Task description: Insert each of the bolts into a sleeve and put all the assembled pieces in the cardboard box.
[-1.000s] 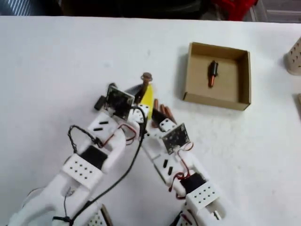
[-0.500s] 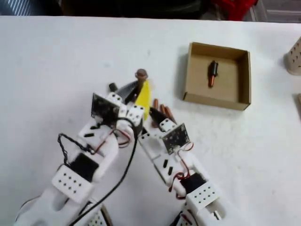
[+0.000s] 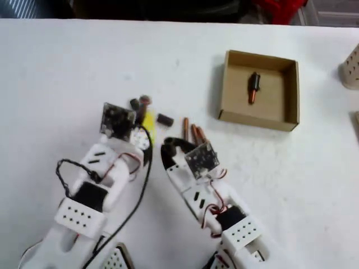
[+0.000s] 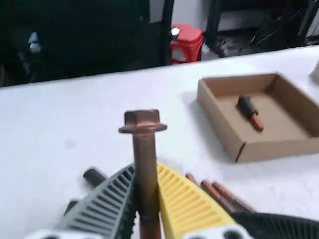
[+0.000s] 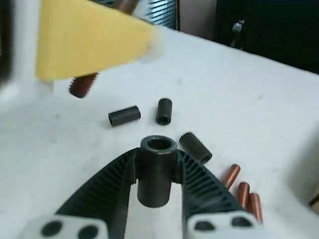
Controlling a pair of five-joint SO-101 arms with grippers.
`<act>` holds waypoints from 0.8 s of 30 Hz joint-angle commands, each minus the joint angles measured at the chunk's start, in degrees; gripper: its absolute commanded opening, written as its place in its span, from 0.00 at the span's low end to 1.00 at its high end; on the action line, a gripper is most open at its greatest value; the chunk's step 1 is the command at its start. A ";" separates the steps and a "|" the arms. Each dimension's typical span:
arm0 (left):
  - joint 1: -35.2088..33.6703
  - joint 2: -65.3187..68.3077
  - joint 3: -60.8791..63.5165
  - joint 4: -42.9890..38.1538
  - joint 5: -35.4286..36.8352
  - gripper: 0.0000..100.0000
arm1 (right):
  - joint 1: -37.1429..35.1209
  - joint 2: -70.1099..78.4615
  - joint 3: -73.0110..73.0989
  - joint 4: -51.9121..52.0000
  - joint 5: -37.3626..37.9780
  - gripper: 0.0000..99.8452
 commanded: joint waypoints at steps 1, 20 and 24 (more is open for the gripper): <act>-1.10 -0.22 -5.45 12.92 0.26 0.02 | 2.42 -1.45 -6.95 12.44 -0.53 0.02; -4.35 46.90 -23.47 18.29 4.31 0.13 | 20.00 31.96 -40.35 50.95 -3.87 0.02; -4.35 46.99 -23.47 22.42 4.40 0.29 | 20.26 39.16 -45.89 54.81 -4.04 0.02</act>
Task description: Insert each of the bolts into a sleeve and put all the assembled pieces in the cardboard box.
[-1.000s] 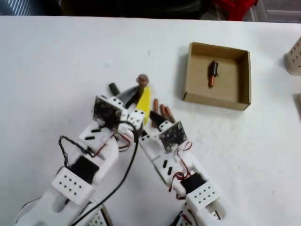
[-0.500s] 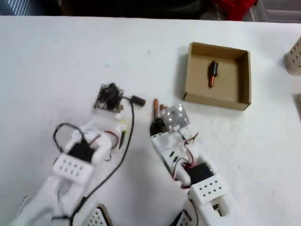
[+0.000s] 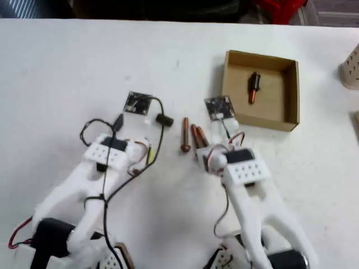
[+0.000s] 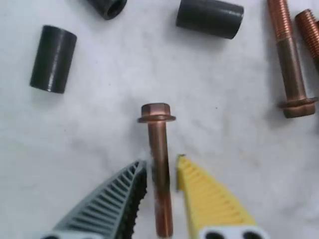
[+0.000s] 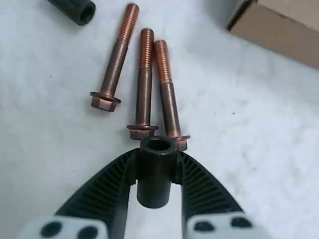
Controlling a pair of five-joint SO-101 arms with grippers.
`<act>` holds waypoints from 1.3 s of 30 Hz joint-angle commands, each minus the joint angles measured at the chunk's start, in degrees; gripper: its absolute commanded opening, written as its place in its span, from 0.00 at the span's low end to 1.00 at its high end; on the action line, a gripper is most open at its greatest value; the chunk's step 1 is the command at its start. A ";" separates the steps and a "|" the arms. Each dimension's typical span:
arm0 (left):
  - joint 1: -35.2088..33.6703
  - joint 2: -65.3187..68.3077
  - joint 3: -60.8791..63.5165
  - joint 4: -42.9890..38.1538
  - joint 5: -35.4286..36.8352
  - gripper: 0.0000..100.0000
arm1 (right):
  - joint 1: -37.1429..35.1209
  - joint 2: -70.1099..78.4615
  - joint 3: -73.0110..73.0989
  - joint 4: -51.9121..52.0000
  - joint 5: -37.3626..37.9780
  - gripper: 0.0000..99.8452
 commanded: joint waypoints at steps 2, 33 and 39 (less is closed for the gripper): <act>-0.48 0.31 -2.81 4.04 0.97 0.31 | 0.92 5.93 -8.62 4.88 -0.88 0.02; -7.25 30.73 -39.38 23.12 -6.77 0.29 | 7.69 6.20 -6.15 6.73 1.76 0.02; -6.11 34.24 -42.64 23.21 -10.02 0.19 | 7.87 6.20 -6.24 5.58 1.85 0.02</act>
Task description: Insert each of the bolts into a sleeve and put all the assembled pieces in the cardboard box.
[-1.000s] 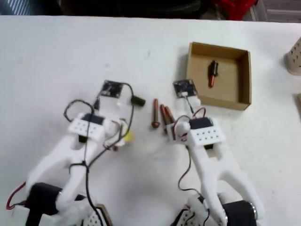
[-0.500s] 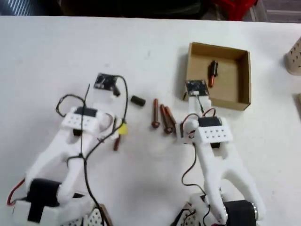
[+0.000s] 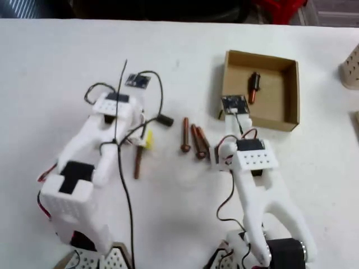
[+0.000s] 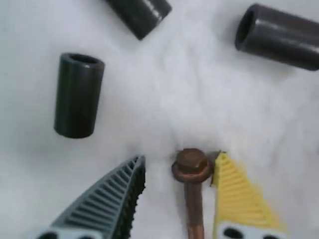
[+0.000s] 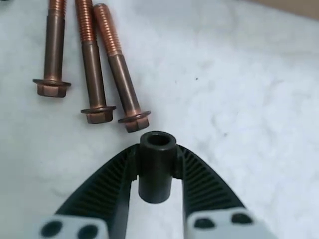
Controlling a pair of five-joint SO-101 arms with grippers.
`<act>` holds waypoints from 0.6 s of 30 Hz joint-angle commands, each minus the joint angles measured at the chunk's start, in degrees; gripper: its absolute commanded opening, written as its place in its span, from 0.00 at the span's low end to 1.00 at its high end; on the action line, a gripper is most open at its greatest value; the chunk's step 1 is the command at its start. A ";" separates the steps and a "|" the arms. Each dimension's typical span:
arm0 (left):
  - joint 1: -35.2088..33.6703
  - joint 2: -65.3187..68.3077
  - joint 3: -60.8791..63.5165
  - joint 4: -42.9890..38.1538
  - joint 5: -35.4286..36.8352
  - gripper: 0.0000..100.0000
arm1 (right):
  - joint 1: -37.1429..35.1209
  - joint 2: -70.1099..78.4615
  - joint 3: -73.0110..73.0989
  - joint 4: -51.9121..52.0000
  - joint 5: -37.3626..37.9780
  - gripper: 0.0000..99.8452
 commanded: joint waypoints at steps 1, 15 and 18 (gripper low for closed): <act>1.45 0.22 -3.08 1.05 -4.40 0.19 | 0.57 -0.22 -1.05 -1.10 1.14 0.02; -0.31 -9.71 5.27 -1.58 -5.19 0.25 | 0.48 -0.22 -1.05 -1.10 2.81 0.02; 0.31 -11.82 9.41 -3.60 -4.04 0.28 | 0.48 -0.22 -1.05 -1.10 2.90 0.02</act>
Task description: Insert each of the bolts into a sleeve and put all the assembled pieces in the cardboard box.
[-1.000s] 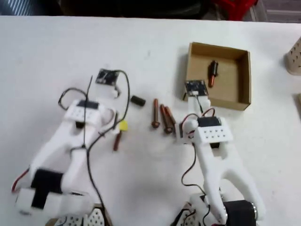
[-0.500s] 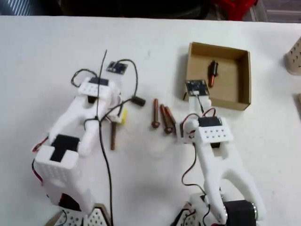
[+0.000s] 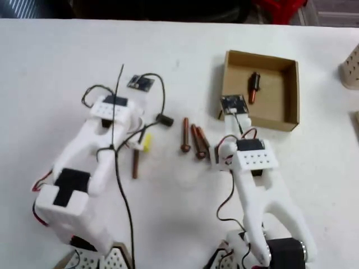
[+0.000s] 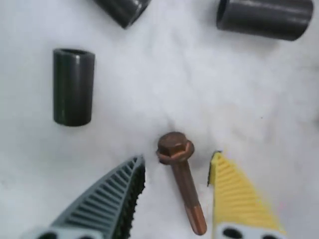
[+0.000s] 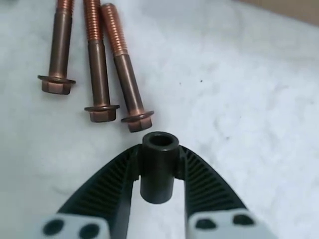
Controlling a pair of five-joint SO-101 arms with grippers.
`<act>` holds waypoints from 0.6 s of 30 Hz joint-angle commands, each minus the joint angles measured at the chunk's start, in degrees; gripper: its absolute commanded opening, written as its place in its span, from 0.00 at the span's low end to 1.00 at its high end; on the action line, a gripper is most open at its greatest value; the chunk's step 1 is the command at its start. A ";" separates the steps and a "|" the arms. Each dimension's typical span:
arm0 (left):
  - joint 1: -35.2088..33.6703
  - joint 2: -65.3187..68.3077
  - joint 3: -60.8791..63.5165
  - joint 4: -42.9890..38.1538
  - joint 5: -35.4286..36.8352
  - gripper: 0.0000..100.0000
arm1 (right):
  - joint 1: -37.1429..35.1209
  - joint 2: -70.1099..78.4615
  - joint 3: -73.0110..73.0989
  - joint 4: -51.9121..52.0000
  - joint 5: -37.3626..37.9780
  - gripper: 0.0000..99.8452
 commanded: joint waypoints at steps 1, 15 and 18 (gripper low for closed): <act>-0.04 -5.05 2.90 -2.37 1.67 0.27 | 0.48 -0.22 -1.05 -1.01 1.14 0.02; -0.04 4.97 -5.10 -1.67 5.45 0.16 | 0.48 -0.22 -1.05 -1.01 1.32 0.02; -0.04 7.34 -7.56 1.76 5.27 0.13 | 0.57 -0.22 -1.05 -1.01 1.41 0.02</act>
